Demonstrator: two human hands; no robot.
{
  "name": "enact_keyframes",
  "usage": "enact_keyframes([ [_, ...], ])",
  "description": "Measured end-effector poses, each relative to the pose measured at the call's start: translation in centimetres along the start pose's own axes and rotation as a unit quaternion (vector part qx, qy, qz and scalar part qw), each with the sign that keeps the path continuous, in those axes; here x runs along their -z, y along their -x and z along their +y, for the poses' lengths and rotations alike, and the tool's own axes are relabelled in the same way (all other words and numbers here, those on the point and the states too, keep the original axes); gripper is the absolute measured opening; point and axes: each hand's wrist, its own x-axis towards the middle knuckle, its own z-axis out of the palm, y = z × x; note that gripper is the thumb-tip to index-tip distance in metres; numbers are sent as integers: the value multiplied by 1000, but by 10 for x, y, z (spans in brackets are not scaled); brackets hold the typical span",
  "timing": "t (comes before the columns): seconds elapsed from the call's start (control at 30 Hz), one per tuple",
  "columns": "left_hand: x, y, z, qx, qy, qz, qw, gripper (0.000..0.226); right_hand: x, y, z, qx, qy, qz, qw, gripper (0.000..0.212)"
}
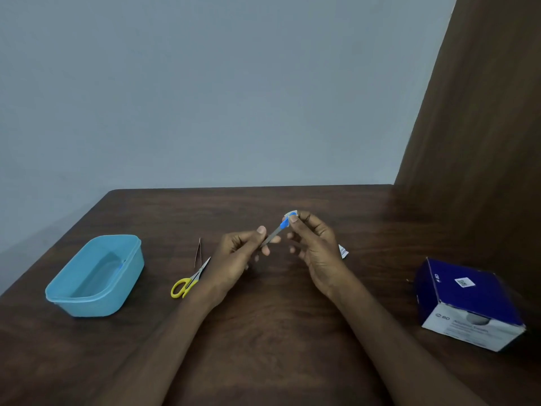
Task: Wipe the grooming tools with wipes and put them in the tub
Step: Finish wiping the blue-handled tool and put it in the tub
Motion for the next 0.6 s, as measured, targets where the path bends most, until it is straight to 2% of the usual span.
enact_keyframes([
  [0.27,-5,4,2,-50,10,32,998,18,6,2,6,0,56,-6,998,10],
  [0.43,-2,4,-7,-115,-115,41,986,23,4,4,13,-1,110,-10,994,14],
  [0.6,-4,4,-8,-144,-174,51,973,17,8,-3,10,-14,60,49,997,9],
])
